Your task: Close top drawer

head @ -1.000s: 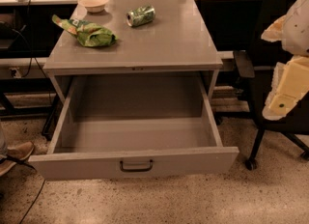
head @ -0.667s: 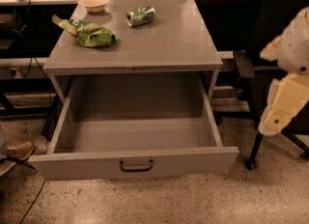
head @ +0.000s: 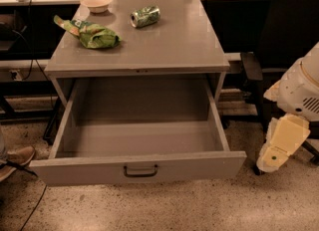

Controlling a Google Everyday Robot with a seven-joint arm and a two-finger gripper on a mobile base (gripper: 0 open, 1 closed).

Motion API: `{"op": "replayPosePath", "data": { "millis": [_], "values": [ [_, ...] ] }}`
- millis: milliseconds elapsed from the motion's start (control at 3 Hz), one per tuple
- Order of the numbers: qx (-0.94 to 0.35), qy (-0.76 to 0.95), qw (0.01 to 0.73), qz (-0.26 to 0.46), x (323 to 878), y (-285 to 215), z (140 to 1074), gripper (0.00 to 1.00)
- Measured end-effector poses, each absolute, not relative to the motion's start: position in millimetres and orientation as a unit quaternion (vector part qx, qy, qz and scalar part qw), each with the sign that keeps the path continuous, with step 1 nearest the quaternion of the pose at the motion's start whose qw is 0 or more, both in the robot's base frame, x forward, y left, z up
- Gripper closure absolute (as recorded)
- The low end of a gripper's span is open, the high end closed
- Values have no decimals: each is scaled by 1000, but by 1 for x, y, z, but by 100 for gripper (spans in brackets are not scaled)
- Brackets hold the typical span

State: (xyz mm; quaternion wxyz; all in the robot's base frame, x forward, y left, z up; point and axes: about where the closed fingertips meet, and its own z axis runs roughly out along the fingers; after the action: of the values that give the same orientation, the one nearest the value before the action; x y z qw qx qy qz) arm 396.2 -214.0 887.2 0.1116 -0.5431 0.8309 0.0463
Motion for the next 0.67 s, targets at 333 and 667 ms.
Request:
{"op": "replayPosePath", "data": {
  "millis": [333, 667],
  "values": [
    [-543, 831, 112, 46, 396, -214, 887, 0],
    [-530, 842, 87, 57, 386, -215, 862, 0]
  ]
}}
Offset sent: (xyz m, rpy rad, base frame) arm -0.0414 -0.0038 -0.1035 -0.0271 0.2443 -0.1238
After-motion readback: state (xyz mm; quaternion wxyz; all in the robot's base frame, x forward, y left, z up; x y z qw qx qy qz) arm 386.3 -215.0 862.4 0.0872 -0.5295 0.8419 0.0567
